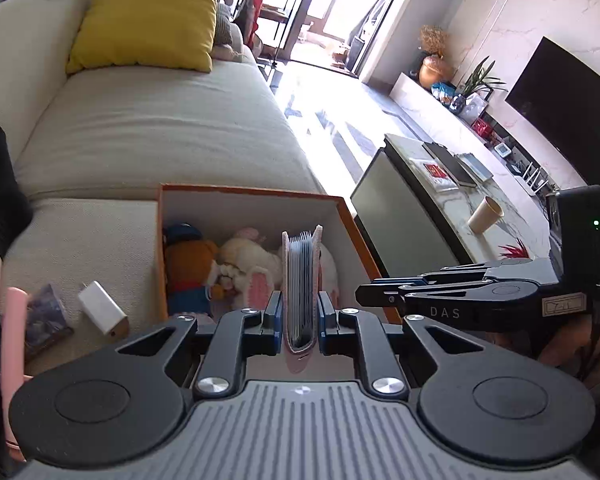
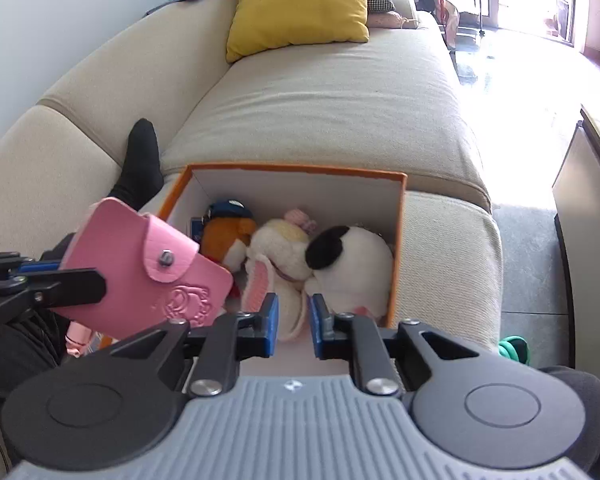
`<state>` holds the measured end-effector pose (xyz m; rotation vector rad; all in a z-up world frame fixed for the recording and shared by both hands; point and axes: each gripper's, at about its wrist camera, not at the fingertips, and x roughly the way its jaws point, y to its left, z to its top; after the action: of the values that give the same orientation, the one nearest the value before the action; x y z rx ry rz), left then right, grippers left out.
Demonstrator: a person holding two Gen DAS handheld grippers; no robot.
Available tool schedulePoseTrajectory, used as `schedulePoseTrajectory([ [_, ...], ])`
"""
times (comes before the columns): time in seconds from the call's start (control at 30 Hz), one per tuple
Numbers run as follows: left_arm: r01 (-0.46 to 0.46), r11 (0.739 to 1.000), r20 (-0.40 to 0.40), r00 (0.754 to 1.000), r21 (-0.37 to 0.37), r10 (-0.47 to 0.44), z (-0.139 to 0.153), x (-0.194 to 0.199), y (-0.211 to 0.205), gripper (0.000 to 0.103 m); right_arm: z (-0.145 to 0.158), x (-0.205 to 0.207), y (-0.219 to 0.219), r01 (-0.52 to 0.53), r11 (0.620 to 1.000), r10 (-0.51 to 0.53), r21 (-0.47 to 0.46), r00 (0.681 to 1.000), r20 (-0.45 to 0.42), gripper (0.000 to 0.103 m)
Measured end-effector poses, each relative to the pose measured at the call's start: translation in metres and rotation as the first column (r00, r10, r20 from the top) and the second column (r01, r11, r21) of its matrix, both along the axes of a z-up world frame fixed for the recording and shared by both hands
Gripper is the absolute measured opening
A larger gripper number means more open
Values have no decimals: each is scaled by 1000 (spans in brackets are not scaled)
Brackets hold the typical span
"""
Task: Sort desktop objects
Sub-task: 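Open the right gripper to release the bear inside the box, then lower the pink wallet into the box with the left gripper and release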
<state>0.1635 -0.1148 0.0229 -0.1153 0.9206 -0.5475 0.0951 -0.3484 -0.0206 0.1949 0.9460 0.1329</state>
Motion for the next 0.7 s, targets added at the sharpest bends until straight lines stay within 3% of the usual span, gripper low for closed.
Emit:
schedulePoseTrajectory([
  [0.1,11,1000,-43,999,18,-10,-19,5,-23,18,-8,-10,-5,-29,998,28,-57,999,-15,11],
  [0.37,-22,999,-160,987,43,29,-62,7,-52,18,-9,-19,-21,-22,991,24,-130,1000,18,10],
  [0.57,-37,998,-187,981,49,46,-72,3,-72,18,-22,-16,-26,-27,993,26,-115,1000,-6,10],
  [0.7,-41,997,-159,986,67,51,-71,-1,-82,18,-24,-15,-29,-26,995,26,-95,1000,-7,10],
])
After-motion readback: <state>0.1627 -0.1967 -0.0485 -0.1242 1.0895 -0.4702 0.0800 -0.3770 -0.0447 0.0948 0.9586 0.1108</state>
